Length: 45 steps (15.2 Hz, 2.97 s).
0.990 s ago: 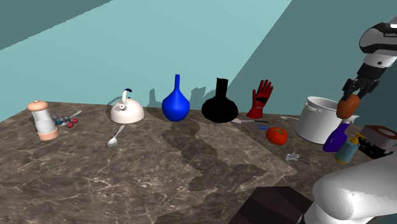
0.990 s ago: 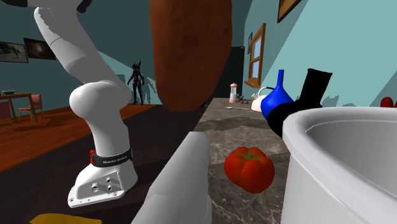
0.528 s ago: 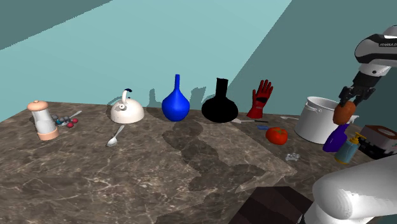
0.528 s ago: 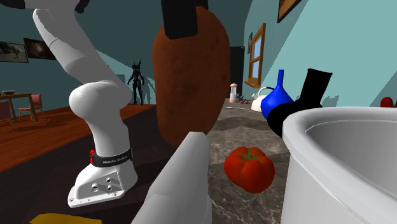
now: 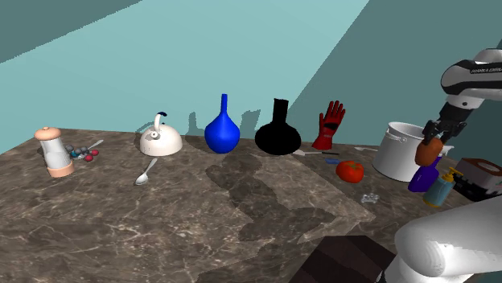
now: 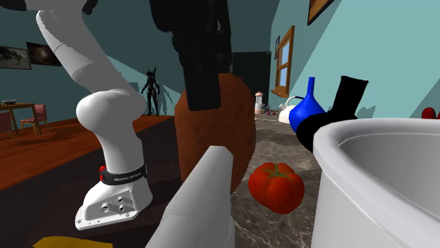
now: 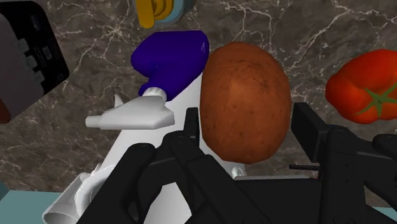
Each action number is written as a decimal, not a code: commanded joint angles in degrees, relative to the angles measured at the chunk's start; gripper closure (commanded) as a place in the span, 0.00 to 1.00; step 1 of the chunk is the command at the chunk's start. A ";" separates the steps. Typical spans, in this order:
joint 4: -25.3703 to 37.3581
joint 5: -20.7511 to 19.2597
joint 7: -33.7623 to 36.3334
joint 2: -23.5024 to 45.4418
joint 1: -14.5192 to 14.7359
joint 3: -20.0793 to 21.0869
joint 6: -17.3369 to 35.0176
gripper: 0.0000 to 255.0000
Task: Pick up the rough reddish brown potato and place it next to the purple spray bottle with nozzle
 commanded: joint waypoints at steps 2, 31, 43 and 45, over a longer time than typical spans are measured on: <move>-2.23 -0.42 0.18 -0.08 -0.20 -0.51 2.20 1.00; -18.39 -0.48 -1.48 8.17 2.21 -10.53 26.38 1.00; -20.84 2.22 -3.75 12.71 4.67 -14.31 32.79 1.00; -20.84 2.23 -3.76 12.71 4.66 -14.30 32.79 1.00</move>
